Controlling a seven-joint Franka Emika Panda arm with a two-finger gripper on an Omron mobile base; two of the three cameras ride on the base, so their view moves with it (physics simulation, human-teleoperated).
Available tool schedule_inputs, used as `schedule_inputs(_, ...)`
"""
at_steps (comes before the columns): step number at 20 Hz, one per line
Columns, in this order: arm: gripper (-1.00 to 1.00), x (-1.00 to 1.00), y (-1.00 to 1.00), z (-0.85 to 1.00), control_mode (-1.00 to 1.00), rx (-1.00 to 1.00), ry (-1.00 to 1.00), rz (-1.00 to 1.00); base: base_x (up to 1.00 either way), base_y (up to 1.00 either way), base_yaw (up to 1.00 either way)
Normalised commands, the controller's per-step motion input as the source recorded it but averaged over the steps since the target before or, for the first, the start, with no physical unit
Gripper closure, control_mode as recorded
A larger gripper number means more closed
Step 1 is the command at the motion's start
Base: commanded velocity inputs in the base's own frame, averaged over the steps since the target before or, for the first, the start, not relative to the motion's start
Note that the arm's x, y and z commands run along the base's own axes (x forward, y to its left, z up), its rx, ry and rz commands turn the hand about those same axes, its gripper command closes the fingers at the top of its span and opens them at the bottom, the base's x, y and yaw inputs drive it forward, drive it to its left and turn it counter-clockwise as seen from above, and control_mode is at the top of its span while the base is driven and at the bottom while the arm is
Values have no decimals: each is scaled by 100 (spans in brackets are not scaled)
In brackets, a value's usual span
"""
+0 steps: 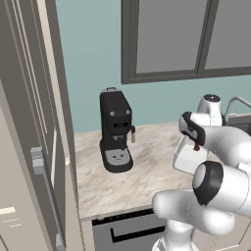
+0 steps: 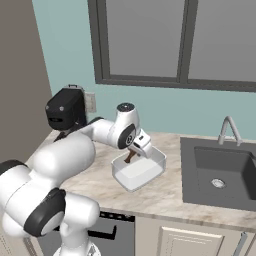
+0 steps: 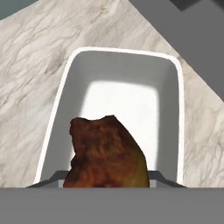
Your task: Retrieve the tupperware from the cabinet, then place the raw meat into the tupperware to avoid contamination.
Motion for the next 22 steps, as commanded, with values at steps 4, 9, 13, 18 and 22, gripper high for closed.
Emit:
schedule_inputs(4,100,11,-7,-15,-100,0,0,-6,0,0,0)
schedule_inputs(9,100,9,-4,-17,-100,0,0,-6,0,0,0)
schedule_inputs(13,100,2,-5,-15,-100,0,0,-5,0,0,0)
schedule_inputs(18,100,0,-5,-12,-100,0,0,-4,0,0,0)
schedule_inputs(22,100,0,-5,-10,-100,0,0,-4,0,0,0)
